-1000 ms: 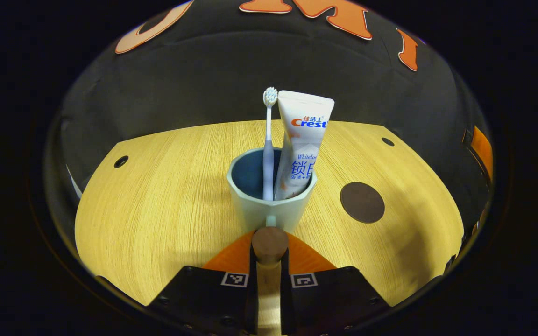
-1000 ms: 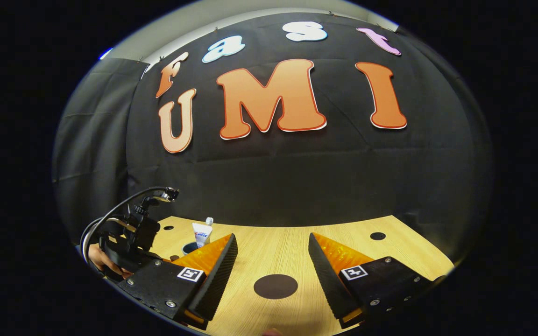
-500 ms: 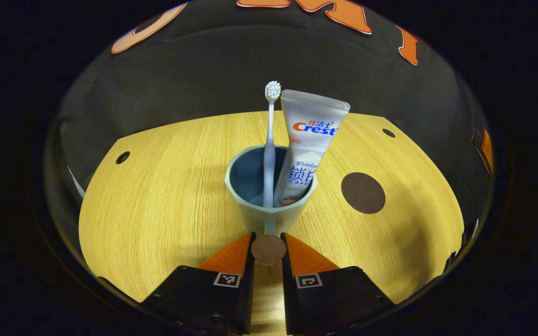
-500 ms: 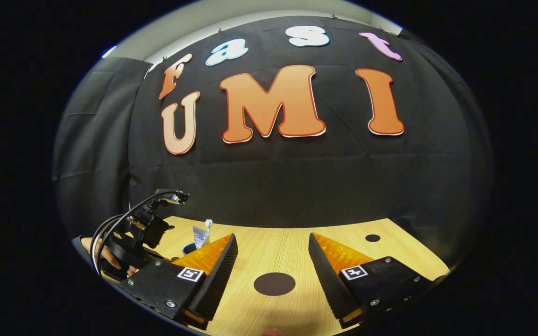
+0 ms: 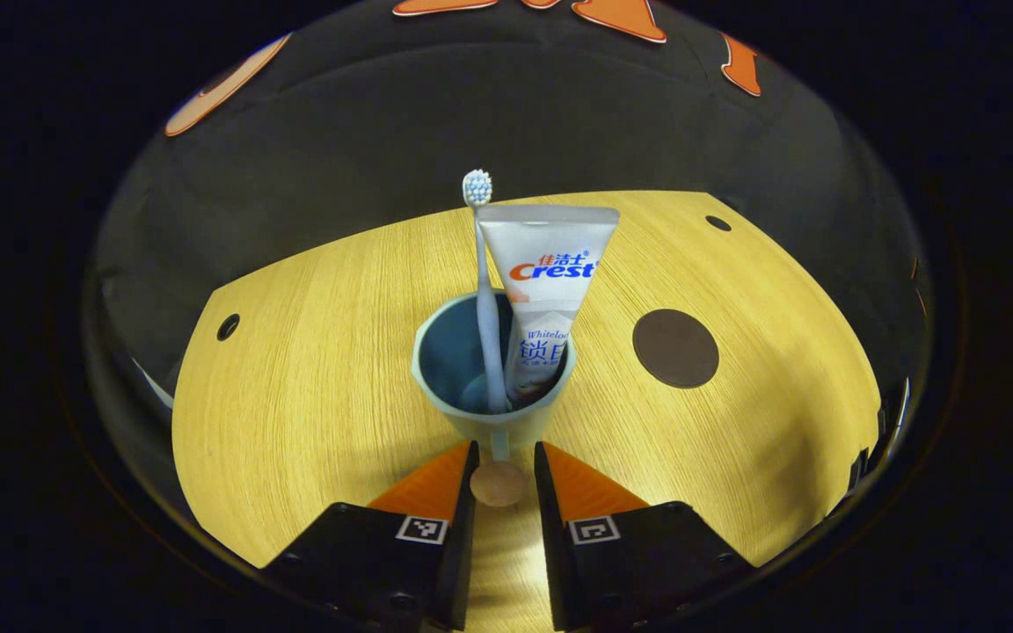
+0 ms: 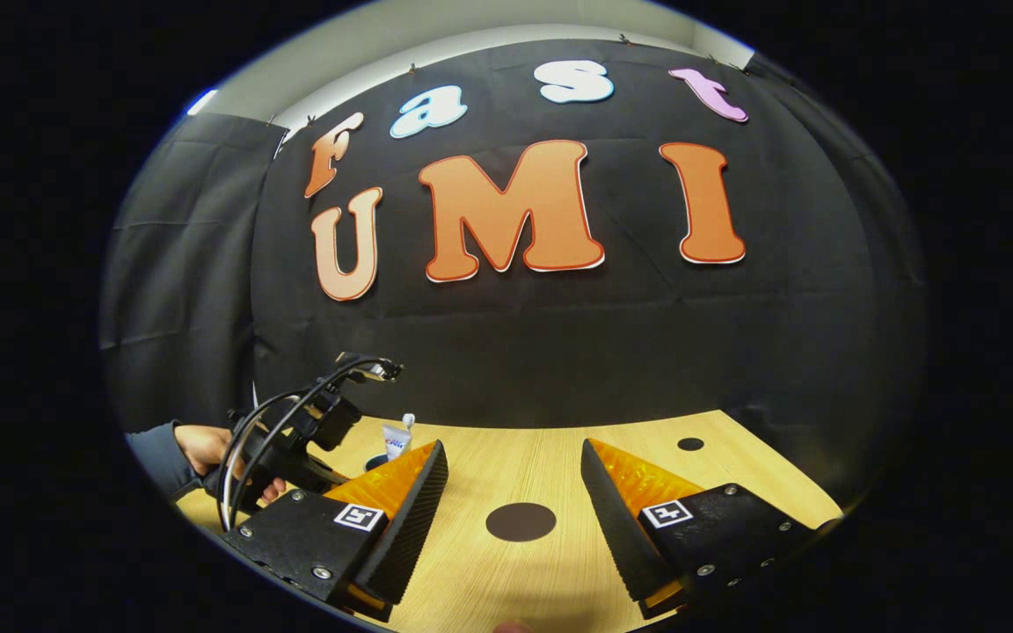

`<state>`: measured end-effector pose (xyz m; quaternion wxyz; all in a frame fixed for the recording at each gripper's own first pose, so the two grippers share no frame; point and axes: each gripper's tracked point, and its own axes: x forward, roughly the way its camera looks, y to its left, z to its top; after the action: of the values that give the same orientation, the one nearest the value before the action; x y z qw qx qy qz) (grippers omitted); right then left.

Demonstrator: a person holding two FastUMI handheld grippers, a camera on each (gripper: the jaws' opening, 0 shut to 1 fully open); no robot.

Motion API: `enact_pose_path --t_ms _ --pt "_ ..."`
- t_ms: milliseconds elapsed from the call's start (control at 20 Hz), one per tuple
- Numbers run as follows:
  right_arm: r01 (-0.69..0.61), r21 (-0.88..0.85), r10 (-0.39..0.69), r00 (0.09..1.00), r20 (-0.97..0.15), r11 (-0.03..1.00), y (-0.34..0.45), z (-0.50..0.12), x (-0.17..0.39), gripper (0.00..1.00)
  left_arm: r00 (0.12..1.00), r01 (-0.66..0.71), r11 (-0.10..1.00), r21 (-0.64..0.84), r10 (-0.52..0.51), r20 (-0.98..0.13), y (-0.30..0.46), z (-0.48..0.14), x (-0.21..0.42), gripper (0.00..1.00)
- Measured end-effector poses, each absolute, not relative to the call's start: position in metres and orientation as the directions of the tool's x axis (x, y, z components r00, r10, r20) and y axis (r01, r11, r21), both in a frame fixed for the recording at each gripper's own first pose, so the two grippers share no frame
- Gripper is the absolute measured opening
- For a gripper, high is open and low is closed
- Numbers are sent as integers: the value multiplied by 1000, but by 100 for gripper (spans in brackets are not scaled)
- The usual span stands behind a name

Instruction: Put the toothbrush and toothpaste on the desktop into the cup, then pick up the cup and place it on the coaster on the desktop.

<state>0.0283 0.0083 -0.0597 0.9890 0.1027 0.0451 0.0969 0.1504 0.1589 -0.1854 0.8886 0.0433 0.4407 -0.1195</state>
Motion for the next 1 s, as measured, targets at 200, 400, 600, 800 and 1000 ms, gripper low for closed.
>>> enact_pose_path --t_ms 200,400,600,800,1000 --pt "-174 227 192 979 -62 958 -2 -58 12 92 541 282 959 -26 -182 -821 150 -194 154 36" --pt "-165 238 185 981 -63 957 -9 -60 6 91 543 265 964 -28 -174 -821 150 -190 153 29" --pt "-164 264 186 981 -60 950 -11 -62 5 91 545 251 967 -50 -184 -818 155 -187 150 21" --pt "-157 270 181 981 -67 950 -12 -66 5 91 569 238 969 -64 -192 -800 158 -184 149 18" --pt "-146 263 170 983 -70 954 -16 -67 3 92 610 219 974 -63 -187 -770 164 -175 147 18"
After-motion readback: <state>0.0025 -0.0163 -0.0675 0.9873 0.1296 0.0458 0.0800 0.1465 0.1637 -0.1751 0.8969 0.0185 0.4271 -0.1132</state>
